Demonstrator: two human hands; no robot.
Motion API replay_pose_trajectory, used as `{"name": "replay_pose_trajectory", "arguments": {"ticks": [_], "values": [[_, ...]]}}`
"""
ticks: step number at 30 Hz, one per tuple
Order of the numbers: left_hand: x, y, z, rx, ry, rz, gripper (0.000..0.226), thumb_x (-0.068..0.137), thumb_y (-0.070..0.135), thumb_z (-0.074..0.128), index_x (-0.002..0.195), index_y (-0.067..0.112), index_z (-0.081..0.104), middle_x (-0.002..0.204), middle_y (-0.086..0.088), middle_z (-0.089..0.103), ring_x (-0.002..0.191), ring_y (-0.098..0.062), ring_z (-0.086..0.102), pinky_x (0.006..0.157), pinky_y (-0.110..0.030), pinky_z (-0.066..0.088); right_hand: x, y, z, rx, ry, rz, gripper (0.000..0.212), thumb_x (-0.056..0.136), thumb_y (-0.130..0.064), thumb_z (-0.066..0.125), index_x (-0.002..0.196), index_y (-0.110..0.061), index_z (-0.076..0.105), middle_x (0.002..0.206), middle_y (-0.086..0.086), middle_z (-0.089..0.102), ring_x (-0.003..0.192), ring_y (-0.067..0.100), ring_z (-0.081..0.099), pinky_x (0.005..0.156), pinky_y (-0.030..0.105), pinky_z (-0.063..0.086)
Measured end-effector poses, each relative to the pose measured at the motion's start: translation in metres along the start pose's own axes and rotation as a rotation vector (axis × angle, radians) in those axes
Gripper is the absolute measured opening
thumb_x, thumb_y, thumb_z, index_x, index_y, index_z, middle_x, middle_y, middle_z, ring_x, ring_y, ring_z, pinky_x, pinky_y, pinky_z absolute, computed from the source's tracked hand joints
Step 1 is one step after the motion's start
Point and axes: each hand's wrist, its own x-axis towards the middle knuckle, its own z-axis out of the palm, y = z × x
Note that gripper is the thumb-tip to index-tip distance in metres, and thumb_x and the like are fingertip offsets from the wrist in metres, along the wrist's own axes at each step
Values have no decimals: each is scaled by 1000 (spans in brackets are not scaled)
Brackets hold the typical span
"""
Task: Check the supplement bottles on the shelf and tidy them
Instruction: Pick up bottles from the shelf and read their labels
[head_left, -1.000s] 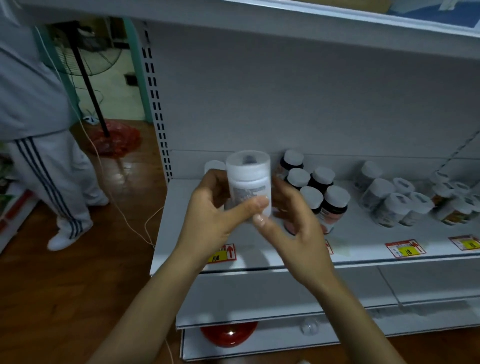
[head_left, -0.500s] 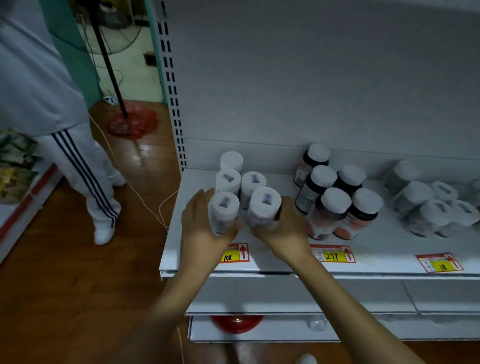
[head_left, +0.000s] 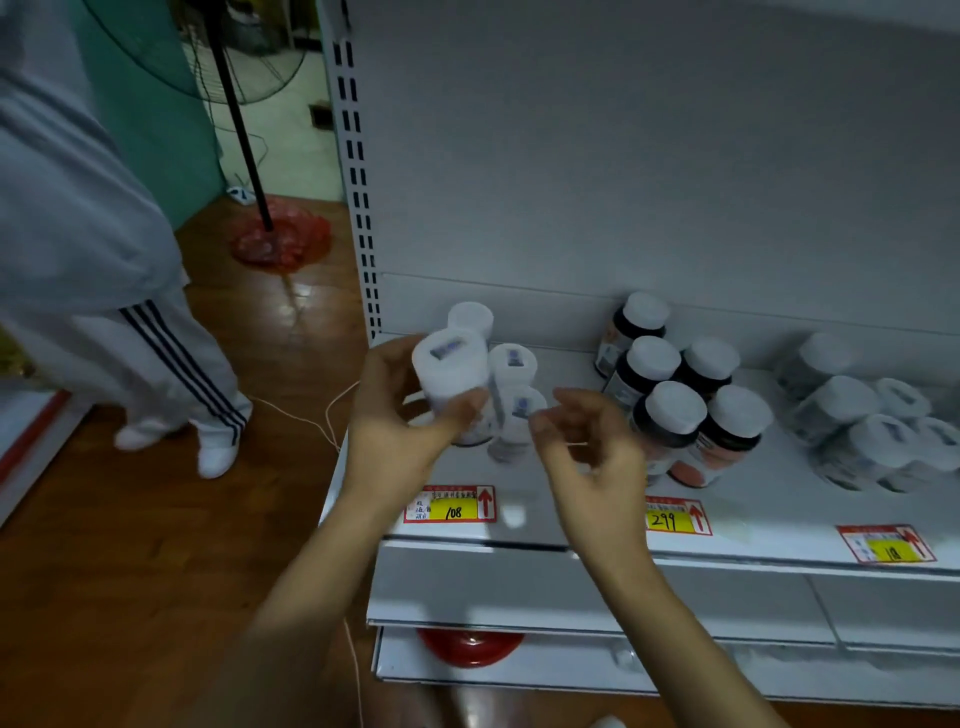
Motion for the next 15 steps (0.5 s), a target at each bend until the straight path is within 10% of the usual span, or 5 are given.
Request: {"name": "replay_pose_trajectory", "arguments": {"ticks": [7,15], "values": [[7,58,0,-482,-372,-101,77,59,41,88,125,15,58,127,-18,61,117,-33,58,97,-43,50,-5,-57,-7,827,-442,352,65,77,-38,72,128,-3,54,121,18,65,106,27,65,82,34,55],[-9,79,15,-297,-347,-90,39,80,27,69,117,18,61,107,-1,72,103,-18,68,82,-28,54,-22,-82,-11,537,-9,90,44,71,-18,79,109,-13,58,103,3,70,93,9,69,73,20,55]]}}
